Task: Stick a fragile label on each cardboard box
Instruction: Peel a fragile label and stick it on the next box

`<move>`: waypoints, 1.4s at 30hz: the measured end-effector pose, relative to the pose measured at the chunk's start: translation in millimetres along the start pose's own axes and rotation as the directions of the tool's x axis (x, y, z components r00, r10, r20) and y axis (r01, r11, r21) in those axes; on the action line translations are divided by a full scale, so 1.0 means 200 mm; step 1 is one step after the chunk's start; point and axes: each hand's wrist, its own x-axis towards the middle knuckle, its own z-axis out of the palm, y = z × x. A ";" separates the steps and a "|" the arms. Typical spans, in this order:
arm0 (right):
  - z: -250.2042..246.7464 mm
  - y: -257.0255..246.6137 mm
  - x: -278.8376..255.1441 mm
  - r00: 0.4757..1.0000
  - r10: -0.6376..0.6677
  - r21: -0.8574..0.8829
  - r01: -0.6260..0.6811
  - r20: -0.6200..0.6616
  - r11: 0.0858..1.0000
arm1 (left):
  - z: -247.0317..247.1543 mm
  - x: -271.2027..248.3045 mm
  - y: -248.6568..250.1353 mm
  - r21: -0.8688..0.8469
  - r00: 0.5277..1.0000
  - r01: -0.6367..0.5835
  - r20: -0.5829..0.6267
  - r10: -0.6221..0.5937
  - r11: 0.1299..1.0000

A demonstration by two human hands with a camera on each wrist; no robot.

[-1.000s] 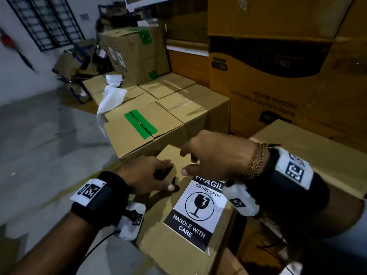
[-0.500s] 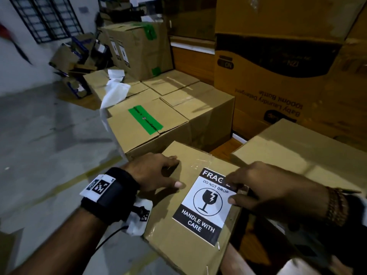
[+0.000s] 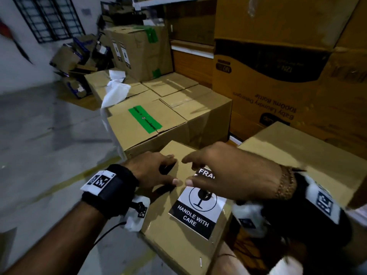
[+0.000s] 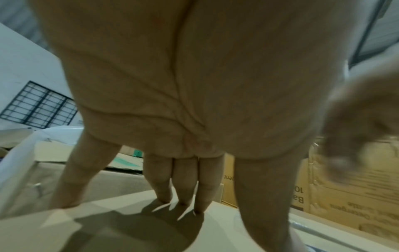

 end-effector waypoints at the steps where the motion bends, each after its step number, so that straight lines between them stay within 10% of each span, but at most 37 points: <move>1: 0.02 0.04 -0.04 1.000 -0.014 0.035 0.015 -0.022 0.999 | 0.00 0.00 0.00 0.005 1.000 0.000 0.005 0.000 1.000; 14: 0.21 0.20 -0.13 0.978 0.148 0.021 -0.147 -0.150 0.989 | 0.01 0.00 -0.02 -0.035 0.998 0.007 -0.061 -0.009 0.999; 24: 0.24 0.19 -0.06 0.950 0.297 -0.271 -0.262 0.094 0.926 | 0.03 -0.03 -0.05 -0.023 0.997 0.024 -0.074 -0.025 0.999; 37: 0.48 0.49 -0.49 0.990 0.055 -0.022 -0.058 -0.132 0.998 | 0.07 -0.06 -0.04 -0.082 0.992 0.078 -0.095 -0.086 0.994; 42: 0.53 0.38 -0.48 0.927 0.272 0.124 -0.248 -0.259 0.961 | 0.09 -0.08 -0.07 -0.166 0.965 0.182 -0.161 -0.209 0.969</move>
